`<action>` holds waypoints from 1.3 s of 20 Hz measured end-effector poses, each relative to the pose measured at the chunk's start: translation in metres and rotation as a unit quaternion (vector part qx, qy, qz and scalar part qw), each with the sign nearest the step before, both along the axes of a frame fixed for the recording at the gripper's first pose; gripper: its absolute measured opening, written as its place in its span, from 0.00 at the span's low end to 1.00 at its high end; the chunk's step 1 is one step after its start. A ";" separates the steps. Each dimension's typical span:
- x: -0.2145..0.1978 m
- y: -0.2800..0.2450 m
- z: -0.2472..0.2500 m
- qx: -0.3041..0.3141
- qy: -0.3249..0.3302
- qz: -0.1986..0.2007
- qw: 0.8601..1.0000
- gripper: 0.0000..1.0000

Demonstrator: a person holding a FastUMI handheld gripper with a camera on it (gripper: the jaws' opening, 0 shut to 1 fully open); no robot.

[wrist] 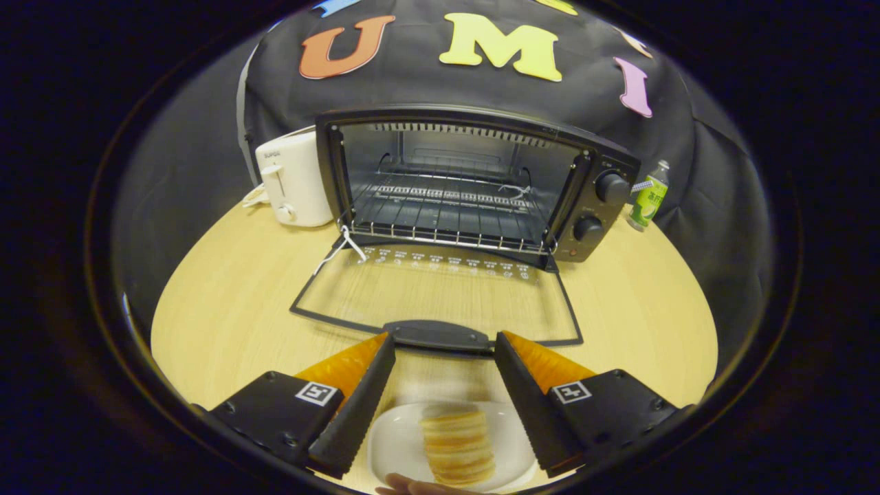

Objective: Open the toaster oven, put the food inside, and close the toaster oven door.

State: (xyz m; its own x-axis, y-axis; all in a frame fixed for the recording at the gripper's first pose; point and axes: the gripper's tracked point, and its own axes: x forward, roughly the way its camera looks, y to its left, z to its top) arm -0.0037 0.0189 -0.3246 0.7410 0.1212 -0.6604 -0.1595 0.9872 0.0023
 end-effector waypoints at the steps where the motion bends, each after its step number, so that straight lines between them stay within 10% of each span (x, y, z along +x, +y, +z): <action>1: -0.014 0.005 -0.006 0.015 0.006 0.013 1.000 0.98; 15: -0.090 -0.046 -0.041 0.038 -0.069 -0.014 0.997 0.98; 26: -0.085 -0.049 -0.010 0.120 -0.054 -0.022 0.991 0.58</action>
State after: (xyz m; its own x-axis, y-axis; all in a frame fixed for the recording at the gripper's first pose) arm -0.0887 -0.0303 -0.3342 0.8142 0.2313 -0.5326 -0.1289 0.9664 0.2226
